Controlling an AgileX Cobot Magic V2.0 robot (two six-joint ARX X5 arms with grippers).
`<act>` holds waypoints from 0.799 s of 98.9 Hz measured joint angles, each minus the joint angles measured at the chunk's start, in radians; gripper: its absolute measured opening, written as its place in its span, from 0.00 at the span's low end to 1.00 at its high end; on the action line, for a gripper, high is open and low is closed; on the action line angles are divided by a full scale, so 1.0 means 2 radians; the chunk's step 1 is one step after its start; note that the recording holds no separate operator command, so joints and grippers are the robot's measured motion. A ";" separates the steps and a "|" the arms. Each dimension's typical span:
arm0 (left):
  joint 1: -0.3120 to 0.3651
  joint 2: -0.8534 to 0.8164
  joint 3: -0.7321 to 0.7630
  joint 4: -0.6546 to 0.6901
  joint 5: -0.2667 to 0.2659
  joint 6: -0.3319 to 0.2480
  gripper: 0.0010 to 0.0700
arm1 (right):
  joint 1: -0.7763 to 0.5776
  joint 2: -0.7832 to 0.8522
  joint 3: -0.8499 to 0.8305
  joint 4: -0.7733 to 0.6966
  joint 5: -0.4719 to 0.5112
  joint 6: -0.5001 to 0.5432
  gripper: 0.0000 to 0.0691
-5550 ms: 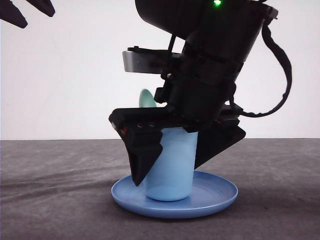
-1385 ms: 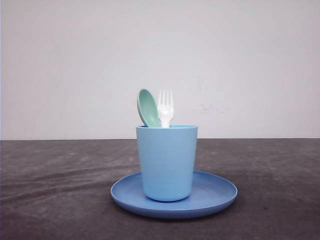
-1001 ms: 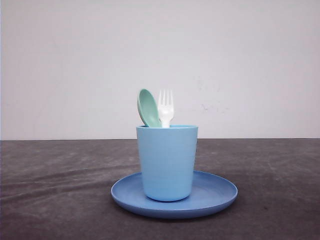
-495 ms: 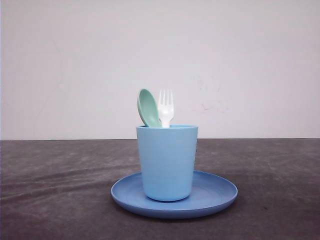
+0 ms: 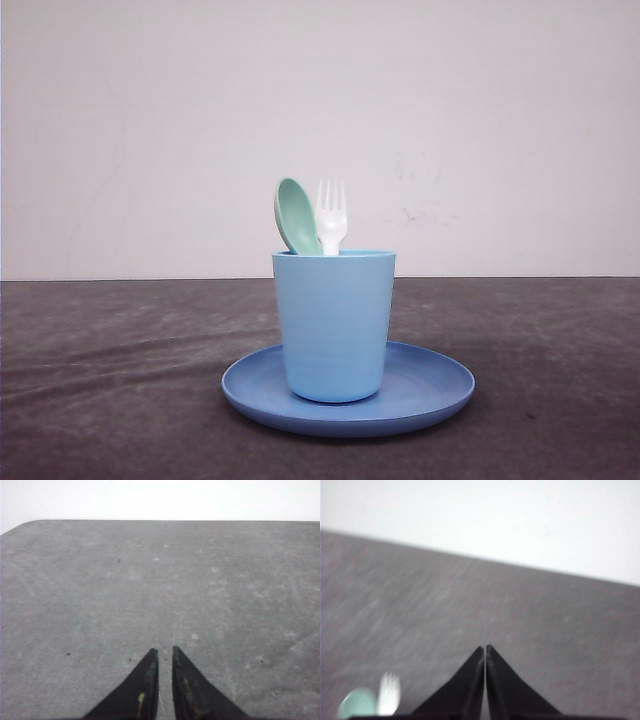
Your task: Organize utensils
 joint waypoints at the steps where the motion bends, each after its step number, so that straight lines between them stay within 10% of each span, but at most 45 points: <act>1: 0.000 0.000 0.000 0.000 0.000 0.000 0.02 | -0.005 0.000 0.000 0.002 -0.003 -0.002 0.00; 39: 0.000 0.000 0.000 0.000 0.000 0.000 0.02 | -0.274 -0.009 -0.031 0.058 -0.256 -0.072 0.00; 79: 0.000 0.000 0.000 0.000 0.000 0.000 0.02 | -0.417 -0.156 -0.280 0.216 -0.269 -0.081 0.00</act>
